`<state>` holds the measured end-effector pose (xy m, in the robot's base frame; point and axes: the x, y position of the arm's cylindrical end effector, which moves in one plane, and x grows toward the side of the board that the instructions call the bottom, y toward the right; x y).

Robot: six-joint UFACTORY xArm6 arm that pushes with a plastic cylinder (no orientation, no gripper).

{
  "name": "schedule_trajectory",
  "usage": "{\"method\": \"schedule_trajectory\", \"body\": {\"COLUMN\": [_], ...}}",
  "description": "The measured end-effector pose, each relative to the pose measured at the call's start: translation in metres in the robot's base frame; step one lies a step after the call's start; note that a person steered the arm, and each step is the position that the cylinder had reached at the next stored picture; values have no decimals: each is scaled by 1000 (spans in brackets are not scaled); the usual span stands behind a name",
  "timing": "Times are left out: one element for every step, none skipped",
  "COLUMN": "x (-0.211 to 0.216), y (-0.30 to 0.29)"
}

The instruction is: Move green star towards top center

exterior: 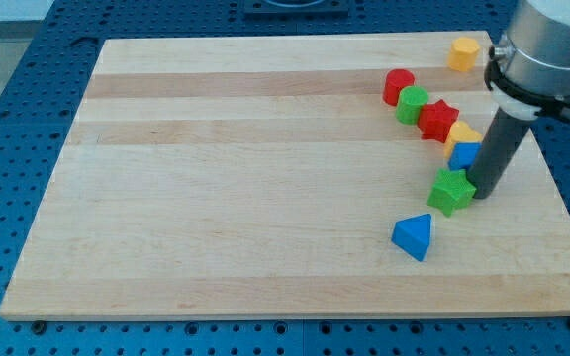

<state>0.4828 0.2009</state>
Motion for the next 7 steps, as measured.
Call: {"method": "schedule_trajectory", "body": {"x": [0,23,43,43,28,0,-27], "y": [0,8,15,12,-16,-55,-85]}}
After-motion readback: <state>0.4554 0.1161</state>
